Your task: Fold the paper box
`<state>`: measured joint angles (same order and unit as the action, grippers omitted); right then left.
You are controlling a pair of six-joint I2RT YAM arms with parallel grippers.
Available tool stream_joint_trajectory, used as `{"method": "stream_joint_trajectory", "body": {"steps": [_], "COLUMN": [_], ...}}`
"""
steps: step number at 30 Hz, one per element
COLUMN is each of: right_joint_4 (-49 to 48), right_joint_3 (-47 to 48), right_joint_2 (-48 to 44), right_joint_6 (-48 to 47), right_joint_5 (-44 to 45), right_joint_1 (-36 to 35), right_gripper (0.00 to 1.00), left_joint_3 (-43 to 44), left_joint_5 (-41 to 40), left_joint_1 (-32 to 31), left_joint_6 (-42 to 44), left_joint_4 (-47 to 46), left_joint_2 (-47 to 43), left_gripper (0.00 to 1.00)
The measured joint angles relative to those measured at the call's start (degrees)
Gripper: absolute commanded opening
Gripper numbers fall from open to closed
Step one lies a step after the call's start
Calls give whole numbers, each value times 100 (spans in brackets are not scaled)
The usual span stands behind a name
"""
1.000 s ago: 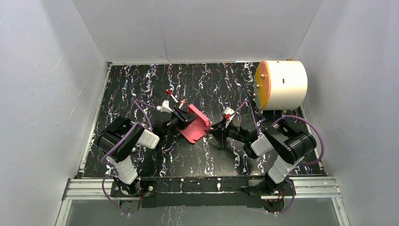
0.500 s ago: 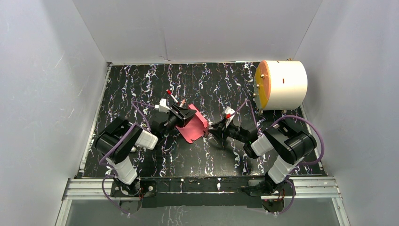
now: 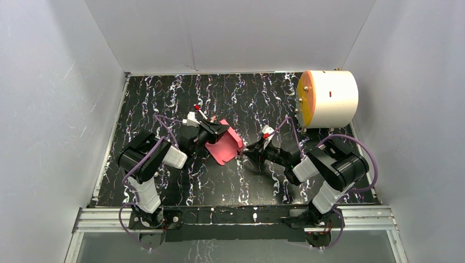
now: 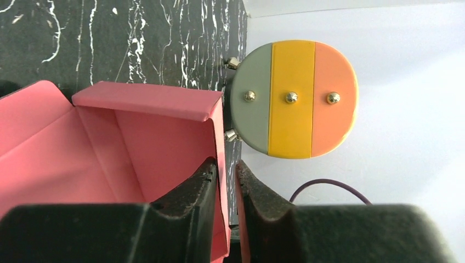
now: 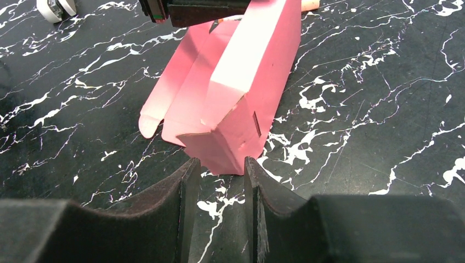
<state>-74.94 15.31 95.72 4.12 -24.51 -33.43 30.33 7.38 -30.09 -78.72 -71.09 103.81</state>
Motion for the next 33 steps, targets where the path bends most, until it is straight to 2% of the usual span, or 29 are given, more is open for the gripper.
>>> {"method": "stream_joint_trajectory", "body": {"steps": [4, 10, 25, 33], "right_joint_4": [0, -9, 44, 57], "right_joint_3": [33, 122, 553, 678], "right_joint_2": [28, 203, 492, 603], "right_joint_6": [-9, -7, -175, -470], "right_joint_5": [-74, -164, -286, 448], "right_joint_1": [-2, -2, -195, -695], "right_gripper": [38, 36, 31, 31], "left_joint_3": [-2, -122, -739, -975], "left_joint_5": [-2, -7, -278, -527], "left_joint_1": [0, 0, 35, -11], "left_joint_6": [-179, -382, -798, -940], "left_joint_4": [-138, -398, -839, -911], "left_joint_2": [4, 4, 0, -109], "left_gripper": [5, 0, 0, 0]}}
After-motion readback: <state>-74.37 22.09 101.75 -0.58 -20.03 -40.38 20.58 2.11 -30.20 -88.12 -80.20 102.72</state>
